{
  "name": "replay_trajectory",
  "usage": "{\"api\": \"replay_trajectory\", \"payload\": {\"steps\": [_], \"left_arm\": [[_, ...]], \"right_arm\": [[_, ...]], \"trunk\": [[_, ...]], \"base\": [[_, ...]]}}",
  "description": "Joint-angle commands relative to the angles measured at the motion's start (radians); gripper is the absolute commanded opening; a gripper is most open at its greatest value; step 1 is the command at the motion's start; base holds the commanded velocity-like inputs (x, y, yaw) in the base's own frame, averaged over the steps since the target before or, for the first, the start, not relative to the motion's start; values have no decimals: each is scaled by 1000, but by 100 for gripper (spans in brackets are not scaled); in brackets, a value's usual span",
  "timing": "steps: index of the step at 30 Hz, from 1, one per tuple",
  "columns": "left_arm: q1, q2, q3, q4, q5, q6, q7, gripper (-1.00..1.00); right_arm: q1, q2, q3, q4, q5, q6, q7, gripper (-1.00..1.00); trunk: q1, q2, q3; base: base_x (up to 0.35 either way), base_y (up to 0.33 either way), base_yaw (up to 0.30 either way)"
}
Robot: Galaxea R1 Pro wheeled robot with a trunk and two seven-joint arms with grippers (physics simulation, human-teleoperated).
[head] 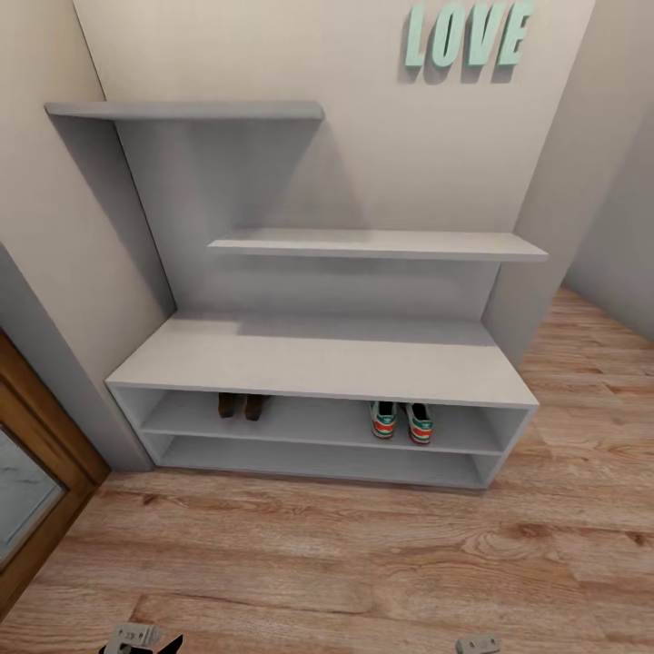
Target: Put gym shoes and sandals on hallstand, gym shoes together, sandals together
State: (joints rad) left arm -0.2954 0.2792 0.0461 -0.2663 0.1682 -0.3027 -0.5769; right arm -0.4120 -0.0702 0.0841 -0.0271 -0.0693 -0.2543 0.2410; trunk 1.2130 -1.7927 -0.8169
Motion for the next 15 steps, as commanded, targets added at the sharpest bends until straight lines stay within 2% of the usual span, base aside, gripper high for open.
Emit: {"api": "replay_trajectory", "payload": {"steps": [1, 15], "left_arm": [[-1, 0, 5, 1, 3, 0, -8, 100], [-1, 0, 6, 1, 2, 0, -8, 100]], "right_arm": [[-1, 0, 8, 1, -7, -3, 3, 100], [-1, 0, 8, 1, -7, -3, 3, 100]], "trunk": [[0, 0, -1], [0, 0, -1]], "base": [[0, 0, 0], [0, 0, 0]]}}
